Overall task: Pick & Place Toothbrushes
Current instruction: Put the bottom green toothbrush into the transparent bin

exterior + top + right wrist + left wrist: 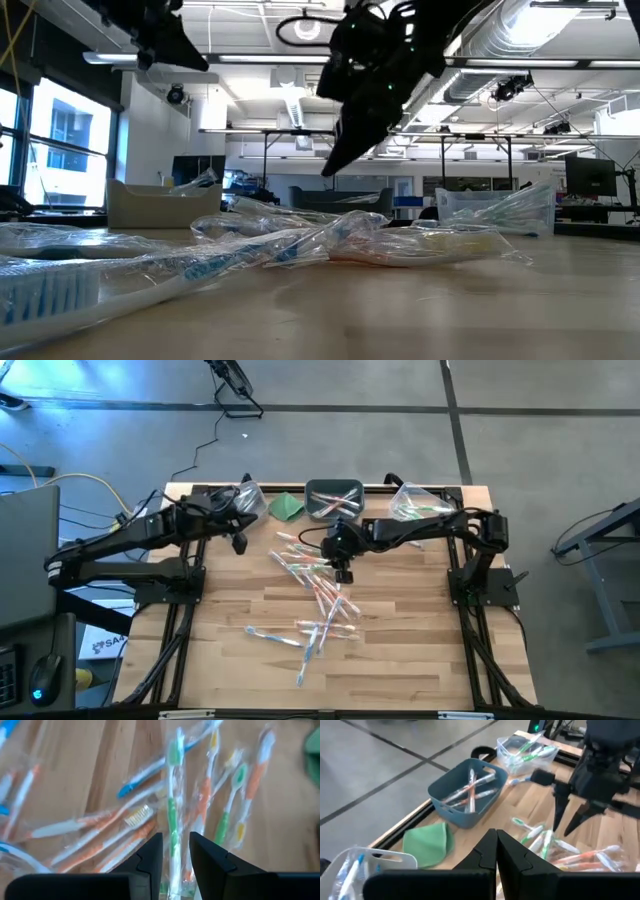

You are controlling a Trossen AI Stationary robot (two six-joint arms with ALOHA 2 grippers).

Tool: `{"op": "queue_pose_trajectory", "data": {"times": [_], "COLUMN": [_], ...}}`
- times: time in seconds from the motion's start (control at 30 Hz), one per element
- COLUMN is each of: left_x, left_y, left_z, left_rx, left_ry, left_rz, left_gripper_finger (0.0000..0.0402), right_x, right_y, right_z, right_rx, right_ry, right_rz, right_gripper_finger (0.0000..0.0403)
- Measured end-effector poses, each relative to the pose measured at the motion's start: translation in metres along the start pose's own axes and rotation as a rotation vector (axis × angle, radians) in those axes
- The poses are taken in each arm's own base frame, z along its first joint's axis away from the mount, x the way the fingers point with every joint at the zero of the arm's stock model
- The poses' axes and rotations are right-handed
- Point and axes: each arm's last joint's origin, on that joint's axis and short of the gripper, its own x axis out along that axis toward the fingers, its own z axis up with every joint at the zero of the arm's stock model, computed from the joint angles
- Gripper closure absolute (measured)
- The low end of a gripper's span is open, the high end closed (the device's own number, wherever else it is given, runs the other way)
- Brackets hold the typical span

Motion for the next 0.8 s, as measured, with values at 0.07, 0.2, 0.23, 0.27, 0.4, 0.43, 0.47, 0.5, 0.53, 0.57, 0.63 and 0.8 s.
{"op": "queue_pose_trajectory", "data": {"times": [0.07,0.2,0.23,0.27,0.4,0.43,0.47,0.5,0.53,0.57,0.63,0.8], "left_x": [0.002,0.003,0.003,0.002,0.000,-0.001,-0.001,-0.001,-0.001,-0.001,-0.001,-0.001], "left_y": [0.001,0.001,0.001,0.001,0.002,0.002,0.002,0.002,0.002,0.002,0.002,0.002], "left_z": [-0.006,-0.011,-0.011,-0.010,-0.010,-0.010,-0.010,-0.010,-0.010,-0.010,-0.010,-0.010], "left_rx": [-0.016,-0.034,-0.041,-0.046,-0.050,-0.051,-0.051,-0.051,-0.051,-0.051,-0.051,-0.052], "left_ry": [-0.002,0.014,0.012,0.008,0.001,0.000,-0.001,-0.003,-0.004,-0.004,-0.002,-0.002], "left_rz": [0.000,0.003,0.003,0.002,0.002,0.001,0.001,0.001,0.001,0.001,0.001,0.002], "left_gripper_finger": [0.0401,0.0401,0.0401,0.0401,0.0401,0.0401,0.0401,0.0401,0.0401,0.0401,0.0401,0.0401], "right_x": [0.009,0.025,0.029,0.031,0.031,0.031,0.031,0.030,0.030,0.030,0.031,0.036], "right_y": [0.000,-0.001,-0.001,-0.001,-0.003,-0.004,-0.005,-0.006,-0.007,-0.008,-0.010,-0.008], "right_z": [-0.004,-0.014,-0.015,-0.016,-0.019,-0.020,-0.020,-0.021,-0.022,-0.022,-0.025,-0.031], "right_rx": [0.003,0.014,0.015,0.015,0.012,0.011,0.011,0.014,0.018,0.022,0.033,0.039], "right_ry": [0.026,0.083,0.091,0.094,0.133,0.142,0.151,0.156,0.158,0.159,0.171,0.214], "right_rz": [0.006,0.002,0.004,0.005,-0.059,-0.087,-0.103,-0.109,-0.108,-0.098,-0.060,-0.026], "right_gripper_finger": [0.0314,0.0314,0.0314,0.0314,0.0314,0.0314,0.0314,0.0314,0.0314,0.0314,0.0314,0.0314]}}
